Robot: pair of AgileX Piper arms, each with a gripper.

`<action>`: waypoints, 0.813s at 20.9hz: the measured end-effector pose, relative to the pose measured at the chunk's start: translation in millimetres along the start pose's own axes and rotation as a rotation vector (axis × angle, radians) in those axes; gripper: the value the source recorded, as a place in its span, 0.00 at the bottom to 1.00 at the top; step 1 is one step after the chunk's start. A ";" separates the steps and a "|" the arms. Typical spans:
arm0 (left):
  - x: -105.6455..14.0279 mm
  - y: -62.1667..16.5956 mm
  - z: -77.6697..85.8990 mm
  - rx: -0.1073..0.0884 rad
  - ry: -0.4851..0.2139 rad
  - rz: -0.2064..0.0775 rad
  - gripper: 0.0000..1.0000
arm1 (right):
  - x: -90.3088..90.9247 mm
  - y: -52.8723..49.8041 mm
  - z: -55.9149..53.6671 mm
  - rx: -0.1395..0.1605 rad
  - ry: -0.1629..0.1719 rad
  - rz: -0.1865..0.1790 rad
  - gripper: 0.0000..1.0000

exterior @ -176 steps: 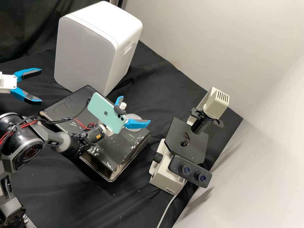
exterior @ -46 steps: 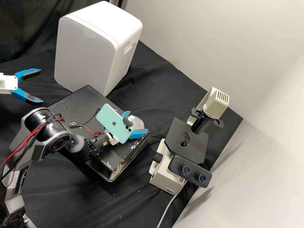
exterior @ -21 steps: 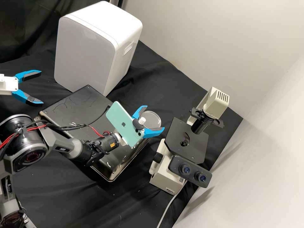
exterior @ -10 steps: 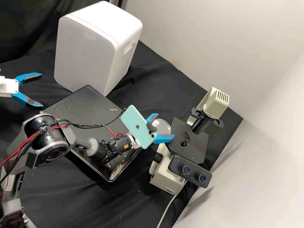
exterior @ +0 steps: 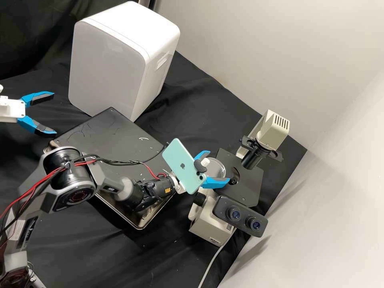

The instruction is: Place the petri dish on the microscope

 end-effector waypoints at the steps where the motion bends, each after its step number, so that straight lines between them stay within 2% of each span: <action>1: 0.0 -0.1 0.8 0.000 -0.003 0.000 1.00 | 2.8 0.8 2.0 -0.011 -0.003 0.005 0.00; 2: 0.0 -0.1 1.0 0.000 -0.003 -0.001 1.00 | 5.5 -0.8 3.6 -0.025 -0.005 0.004 0.00; 6: 0.0 -0.1 0.7 0.001 0.000 0.000 1.00 | 19.7 -2.6 10.0 -0.046 -0.030 0.020 0.00; 9: 0.0 -0.1 0.6 0.020 0.000 0.000 1.00 | 33.0 -8.4 9.2 -0.060 -0.048 0.020 0.00; 11: 0.0 -0.1 0.6 0.020 0.000 0.000 1.00 | 43.0 -14.9 5.5 -0.094 -0.038 0.008 0.00; 12: 0.0 -0.1 0.6 0.020 0.000 0.000 1.00 | 46.4 -17.4 2.9 -0.100 -0.029 0.006 0.00; 14: 0.0 -0.1 0.6 0.020 0.000 0.000 1.00 | 52.8 -22.7 0.6 -0.111 -0.026 -0.005 0.00; 17: 0.0 0.0 0.2 0.018 0.005 0.000 1.00 | 60.3 -28.9 1.6 -0.108 -0.028 -0.002 0.00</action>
